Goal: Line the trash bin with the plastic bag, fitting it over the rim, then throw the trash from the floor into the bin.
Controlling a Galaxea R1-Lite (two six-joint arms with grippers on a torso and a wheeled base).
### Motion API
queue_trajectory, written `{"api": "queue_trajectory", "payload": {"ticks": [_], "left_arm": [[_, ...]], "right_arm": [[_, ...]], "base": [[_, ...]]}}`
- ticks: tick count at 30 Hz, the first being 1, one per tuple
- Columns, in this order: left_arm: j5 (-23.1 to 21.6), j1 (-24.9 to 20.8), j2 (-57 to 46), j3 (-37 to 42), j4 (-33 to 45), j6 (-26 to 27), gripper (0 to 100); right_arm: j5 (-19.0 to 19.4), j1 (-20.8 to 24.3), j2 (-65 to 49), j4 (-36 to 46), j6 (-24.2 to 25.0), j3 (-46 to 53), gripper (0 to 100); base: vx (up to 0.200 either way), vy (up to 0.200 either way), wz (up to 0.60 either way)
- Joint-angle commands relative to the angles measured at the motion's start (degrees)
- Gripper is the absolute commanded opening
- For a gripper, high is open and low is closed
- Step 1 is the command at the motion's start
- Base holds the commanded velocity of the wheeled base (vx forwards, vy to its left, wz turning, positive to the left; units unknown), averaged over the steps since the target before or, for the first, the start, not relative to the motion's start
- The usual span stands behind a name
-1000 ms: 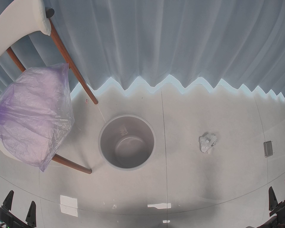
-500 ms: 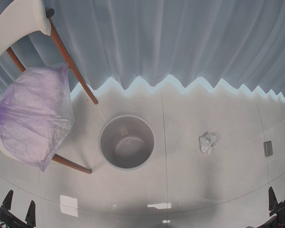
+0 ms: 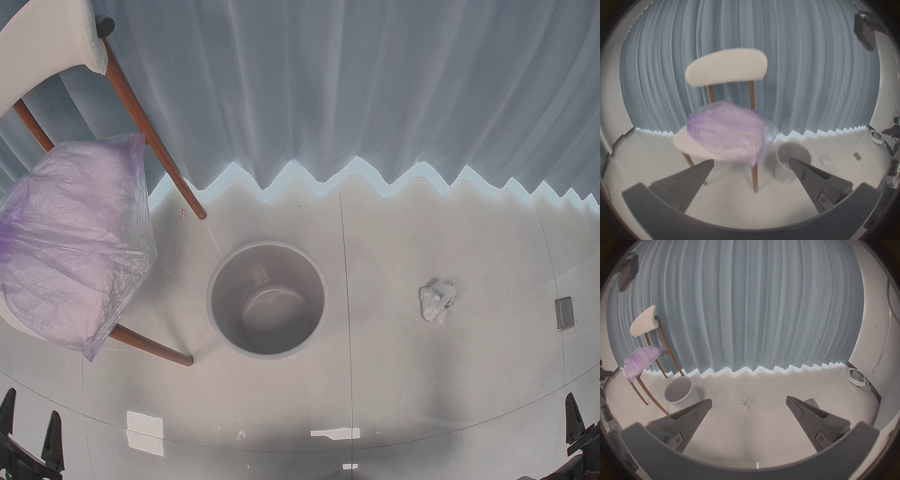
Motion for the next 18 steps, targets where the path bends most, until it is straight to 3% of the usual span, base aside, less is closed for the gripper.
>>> {"api": "queue_trajectory", "payload": {"ticks": [1, 11, 18], "left_arm": [[-1.24, -0.03, -0.93, 1.01, -4.85, 1.58, 100], [-1.24, 0.06, -0.93, 1.01, -5.91, 2.64, 100], [-3.26, 0.06, -0.93, 1.01, -11.09, 8.0, 100]], "right_arm": [[-0.02, 0.02, -0.96, -0.02, 0.08, 1.01, 100], [-0.02, 0.02, -0.96, -0.02, -0.01, 1.01, 100], [-0.02, 0.02, -0.96, -0.02, 0.08, 1.01, 100]], "base": [[0.0, 0.0, 0.0], [0.0, 0.0, 0.0], [0.0, 0.0, 0.0]]}}
